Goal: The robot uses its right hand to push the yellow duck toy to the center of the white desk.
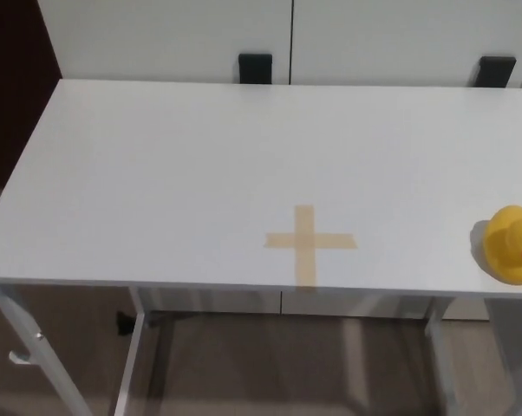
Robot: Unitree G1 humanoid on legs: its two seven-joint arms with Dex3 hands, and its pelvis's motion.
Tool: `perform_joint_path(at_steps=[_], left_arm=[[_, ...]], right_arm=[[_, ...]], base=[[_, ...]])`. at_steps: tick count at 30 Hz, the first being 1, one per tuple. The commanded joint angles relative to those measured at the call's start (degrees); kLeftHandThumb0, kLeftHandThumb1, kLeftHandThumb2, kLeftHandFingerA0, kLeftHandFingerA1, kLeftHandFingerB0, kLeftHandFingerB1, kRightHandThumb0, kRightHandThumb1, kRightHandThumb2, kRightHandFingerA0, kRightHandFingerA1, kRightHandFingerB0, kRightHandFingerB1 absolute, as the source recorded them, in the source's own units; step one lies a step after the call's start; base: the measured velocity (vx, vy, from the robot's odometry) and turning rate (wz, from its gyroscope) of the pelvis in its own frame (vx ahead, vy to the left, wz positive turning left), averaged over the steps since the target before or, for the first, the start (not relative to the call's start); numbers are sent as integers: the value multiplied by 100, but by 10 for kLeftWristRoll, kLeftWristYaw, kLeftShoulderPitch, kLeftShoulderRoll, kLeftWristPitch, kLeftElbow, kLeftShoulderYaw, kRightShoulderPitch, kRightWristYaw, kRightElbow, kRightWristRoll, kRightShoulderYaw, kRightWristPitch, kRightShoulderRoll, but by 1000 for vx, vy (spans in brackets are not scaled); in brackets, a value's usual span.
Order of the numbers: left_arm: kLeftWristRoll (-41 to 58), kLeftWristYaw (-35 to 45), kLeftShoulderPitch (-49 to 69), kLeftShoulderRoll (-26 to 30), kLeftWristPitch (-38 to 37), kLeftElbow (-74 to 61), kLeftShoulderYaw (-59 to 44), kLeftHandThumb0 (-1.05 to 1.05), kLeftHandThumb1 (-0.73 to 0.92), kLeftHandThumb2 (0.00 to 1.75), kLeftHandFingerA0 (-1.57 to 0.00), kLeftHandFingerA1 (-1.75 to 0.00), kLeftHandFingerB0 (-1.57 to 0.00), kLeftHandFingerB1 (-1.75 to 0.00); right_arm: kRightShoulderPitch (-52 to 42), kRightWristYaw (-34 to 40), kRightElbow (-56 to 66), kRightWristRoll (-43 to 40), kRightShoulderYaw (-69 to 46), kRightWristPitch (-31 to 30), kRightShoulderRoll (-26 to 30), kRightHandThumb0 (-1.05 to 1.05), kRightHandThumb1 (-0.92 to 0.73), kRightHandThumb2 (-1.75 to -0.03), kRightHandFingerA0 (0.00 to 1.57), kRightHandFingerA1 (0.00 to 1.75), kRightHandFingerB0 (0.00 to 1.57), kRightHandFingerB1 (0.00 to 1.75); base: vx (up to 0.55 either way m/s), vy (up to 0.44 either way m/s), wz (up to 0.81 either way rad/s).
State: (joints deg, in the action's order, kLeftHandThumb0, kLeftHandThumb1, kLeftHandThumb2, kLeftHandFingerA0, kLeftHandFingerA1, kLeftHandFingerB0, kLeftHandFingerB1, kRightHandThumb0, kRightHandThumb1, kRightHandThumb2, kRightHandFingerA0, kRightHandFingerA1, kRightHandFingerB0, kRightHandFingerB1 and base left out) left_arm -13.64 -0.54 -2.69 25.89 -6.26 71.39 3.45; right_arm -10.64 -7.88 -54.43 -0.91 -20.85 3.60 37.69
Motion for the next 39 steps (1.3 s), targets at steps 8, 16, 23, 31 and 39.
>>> perform_joint_path(at_steps=[8,16,23,31,39], left_arm=[[-4,-1,12,14,-8,8,6,-25,65,60,-70,-47,-74,-47],[6,2,10,17,-13,9,-4,-24,67,59,-64,-43,-76,-47],[3,0,8,21,-13,6,-2,-26,65,59,-62,-42,-80,-49],[-4,-3,7,24,-21,9,5,-25,63,59,-62,-43,-78,-48],[0,-2,7,22,-16,12,4,-25,62,59,-59,-41,-78,-49]], right_arm=[[76,36,-32,-62,-81,20,28,-59,-70,-60,9,79,14,48],[179,119,75,-11,-73,0,54,-36,-52,-107,6,57,0,49],[261,81,192,-16,-26,2,21,-84,-75,-112,2,35,10,30],[341,6,246,-27,62,-17,-29,-79,-74,-116,2,25,4,21],[344,9,242,-20,105,-15,-96,-80,-78,-116,2,21,5,20]], base=[[0,0,0],[0,0,0],[0,0,0],[1,-1,1],[0,0,0]])
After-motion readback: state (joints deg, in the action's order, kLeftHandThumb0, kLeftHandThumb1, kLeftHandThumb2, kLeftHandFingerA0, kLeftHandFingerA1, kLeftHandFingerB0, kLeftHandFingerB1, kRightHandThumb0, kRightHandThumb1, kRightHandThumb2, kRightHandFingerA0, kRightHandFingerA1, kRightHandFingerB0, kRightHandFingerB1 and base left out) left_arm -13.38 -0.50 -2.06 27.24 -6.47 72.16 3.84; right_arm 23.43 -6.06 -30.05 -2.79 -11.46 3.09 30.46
